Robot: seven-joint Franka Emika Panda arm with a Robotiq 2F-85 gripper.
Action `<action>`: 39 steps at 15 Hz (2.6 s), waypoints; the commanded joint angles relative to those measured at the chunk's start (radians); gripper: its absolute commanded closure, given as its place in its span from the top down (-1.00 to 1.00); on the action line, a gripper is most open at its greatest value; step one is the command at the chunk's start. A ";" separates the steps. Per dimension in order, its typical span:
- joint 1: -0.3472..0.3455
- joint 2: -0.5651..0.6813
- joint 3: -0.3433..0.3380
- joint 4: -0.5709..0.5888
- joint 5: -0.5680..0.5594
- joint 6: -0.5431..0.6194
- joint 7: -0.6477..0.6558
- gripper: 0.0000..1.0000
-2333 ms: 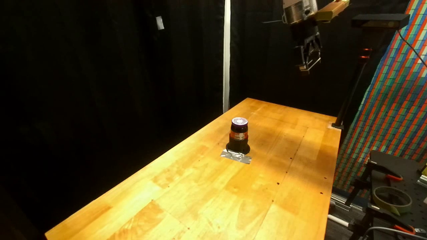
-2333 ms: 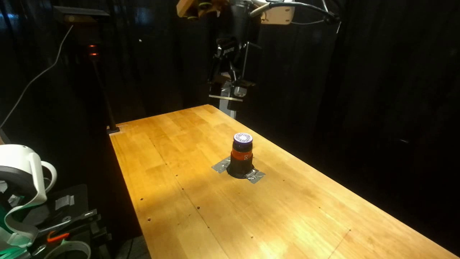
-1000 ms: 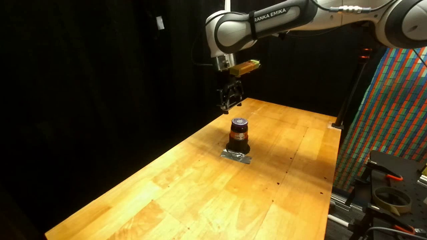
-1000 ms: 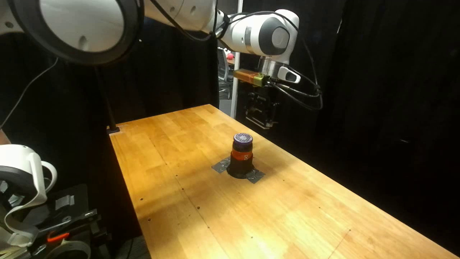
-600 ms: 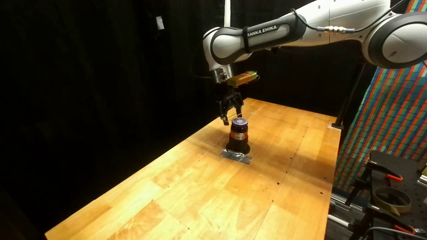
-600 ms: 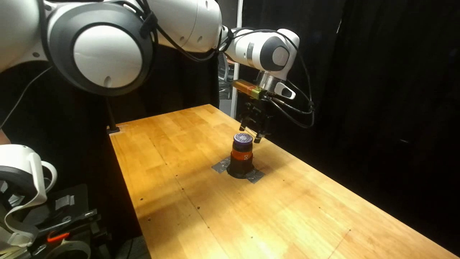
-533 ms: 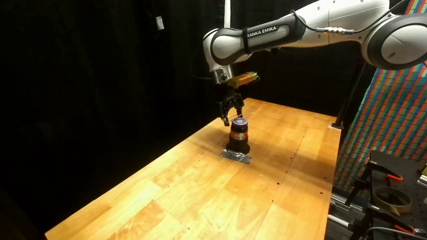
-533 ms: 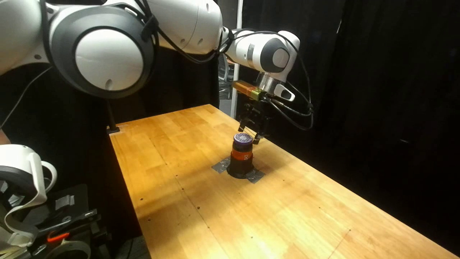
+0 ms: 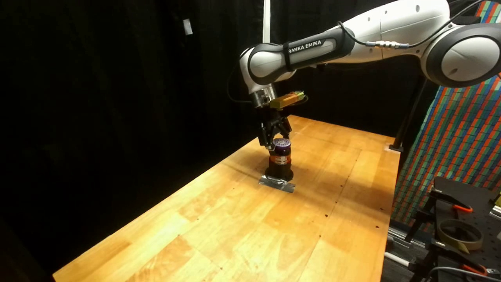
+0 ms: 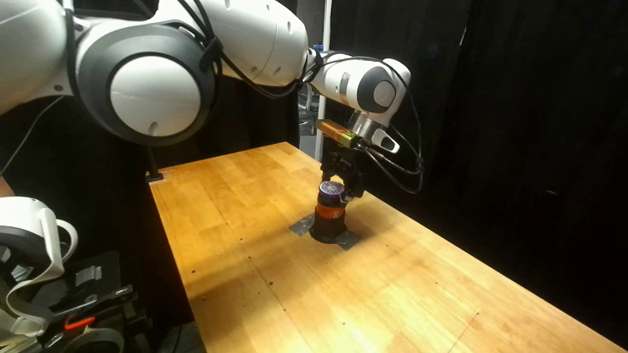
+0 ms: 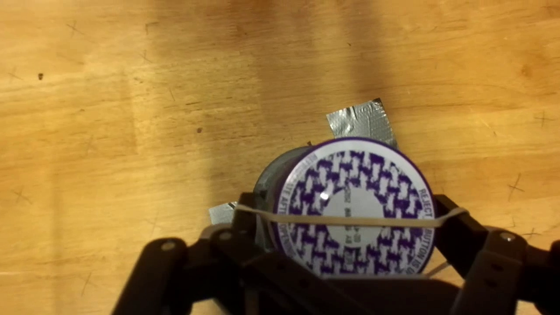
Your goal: Put the elastic around the bottle
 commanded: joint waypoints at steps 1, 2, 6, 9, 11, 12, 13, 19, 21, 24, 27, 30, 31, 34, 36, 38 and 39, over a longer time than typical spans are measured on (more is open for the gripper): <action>-0.016 -0.012 0.006 -0.019 0.021 -0.011 0.017 1.00; -0.017 -0.017 0.002 -0.025 0.019 0.007 0.026 1.00; -0.022 -0.028 -0.006 -0.039 0.014 0.079 0.069 1.00; -0.015 -0.021 -0.025 -0.030 -0.004 0.142 0.101 1.00; -0.014 -0.025 -0.030 -0.041 -0.002 0.150 0.113 1.00; -0.018 -0.036 -0.026 -0.054 0.004 0.131 0.108 1.00; -0.018 -0.045 -0.024 -0.066 0.004 0.113 0.104 1.00; -0.033 -0.151 0.003 -0.214 0.020 0.077 0.079 1.00; -0.034 -0.199 0.003 -0.296 0.017 0.108 0.080 1.00; -0.039 -0.258 0.005 -0.428 0.020 0.181 0.080 1.00; -0.025 -0.307 -0.020 -0.552 0.042 0.283 0.090 1.00; -0.026 -0.366 -0.028 -0.678 0.068 0.392 0.095 1.00; -0.026 -0.387 -0.031 -0.719 0.076 0.427 0.097 1.00; -0.028 -0.457 -0.037 -0.838 0.099 0.514 0.096 1.00; -0.028 -0.503 -0.039 -0.916 0.108 0.565 0.094 1.00; -0.027 -0.548 -0.042 -0.996 0.109 0.609 0.093 1.00; -0.026 -0.570 -0.044 -1.040 0.109 0.639 0.096 1.00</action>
